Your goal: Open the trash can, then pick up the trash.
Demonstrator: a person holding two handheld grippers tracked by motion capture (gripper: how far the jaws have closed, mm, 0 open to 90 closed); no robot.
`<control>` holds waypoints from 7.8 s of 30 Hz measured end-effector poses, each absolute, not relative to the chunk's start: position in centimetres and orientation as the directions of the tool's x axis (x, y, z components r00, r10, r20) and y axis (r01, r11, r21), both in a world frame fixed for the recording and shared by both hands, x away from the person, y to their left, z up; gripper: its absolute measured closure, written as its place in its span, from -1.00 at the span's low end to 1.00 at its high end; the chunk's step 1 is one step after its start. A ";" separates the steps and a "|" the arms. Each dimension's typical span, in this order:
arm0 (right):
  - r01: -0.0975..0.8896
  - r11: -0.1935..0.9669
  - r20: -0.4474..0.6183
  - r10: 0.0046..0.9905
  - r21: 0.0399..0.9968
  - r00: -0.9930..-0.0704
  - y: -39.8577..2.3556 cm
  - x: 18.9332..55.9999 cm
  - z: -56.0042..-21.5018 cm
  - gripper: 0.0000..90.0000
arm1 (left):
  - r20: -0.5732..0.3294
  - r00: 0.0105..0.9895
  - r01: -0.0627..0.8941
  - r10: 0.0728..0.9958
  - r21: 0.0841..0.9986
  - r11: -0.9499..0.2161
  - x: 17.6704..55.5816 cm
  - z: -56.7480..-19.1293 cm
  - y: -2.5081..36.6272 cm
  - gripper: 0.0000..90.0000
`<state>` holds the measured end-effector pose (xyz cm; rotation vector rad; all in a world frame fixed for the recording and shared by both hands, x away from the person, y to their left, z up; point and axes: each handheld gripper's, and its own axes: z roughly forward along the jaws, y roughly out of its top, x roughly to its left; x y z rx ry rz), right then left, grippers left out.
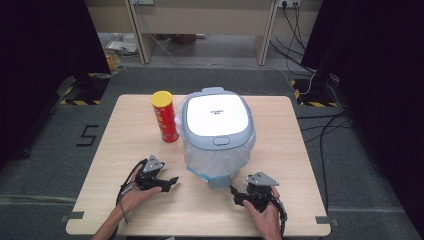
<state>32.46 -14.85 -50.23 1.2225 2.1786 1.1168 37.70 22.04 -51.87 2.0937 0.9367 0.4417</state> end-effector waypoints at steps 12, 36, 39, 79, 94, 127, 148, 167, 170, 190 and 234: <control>0.414 0.382 0.017 0.718 0.827 -0.696 -10.5 31.2 -50.1 -0.47 | -0.017 0.670 0.497 0.742 0.753 -0.432 37.8 -52.4 25.1 -0.61; 0.389 0.447 -0.033 0.689 0.806 -0.724 -9.6 31.3 -50.8 -0.52 | -0.016 0.665 0.499 0.747 0.754 -0.428 38.1 -52.4 25.5 -0.61; 0.391 0.454 -0.037 0.689 0.800 -0.724 -9.5 31.4 -50.8 -0.52 | -0.018 0.664 0.500 0.748 0.755 -0.425 38.1 -52.4 25.5 -0.61; 0.421 0.495 -0.029 0.673 0.760 -0.739 -9.2 32.4 -51.5 -0.57 | -0.015 0.660 0.500 0.751 0.755 -0.424 38.2 -52.4 25.4 -0.62; 0.420 0.505 -0.045 0.677 0.754 -0.735 -9.0 32.3 -51.4 -0.58 | -0.039 0.606 0.514 0.795 0.781 -0.354 38.8 -52.3 25.9 -0.67; 0.418 0.506 -0.044 0.674 0.755 -0.737 -9.0 32.3 -51.4 -0.58 | -0.069 0.459 0.442 0.886 0.883 -0.160 46.5 -49.4 25.0 -0.64; 0.423 0.499 -0.034 0.675 0.756 -0.737 -9.1 32.4 -51.4 -0.58 | -0.028 0.439 0.403 0.898 0.899 -0.169 50.2 -49.7 23.5 -0.60; 0.418 0.506 -0.042 0.672 0.755 -0.739 -9.1 32.4 -51.4 -0.58 | -0.035 0.414 0.398 0.910 0.906 -0.146 51.3 -50.1 22.6 -0.48; 0.421 0.502 -0.034 0.672 0.756 -0.740 -9.1 32.4 -51.4 -0.57 | -0.049 0.418 0.401 0.907 0.906 -0.136 50.6 -49.8 23.2 -0.48; 0.418 0.507 -0.043 0.673 0.754 -0.738 -9.1 32.4 -51.4 -0.58 | -0.132 0.490 0.415 0.861 0.905 -0.097 46.7 -46.5 25.6 -0.47; 0.417 0.509 -0.047 0.674 0.753 -0.737 -9.0 32.3 -51.4 -0.58 | -0.076 0.634 0.337 0.770 0.923 -0.187 41.5 -38.2 27.1 -0.47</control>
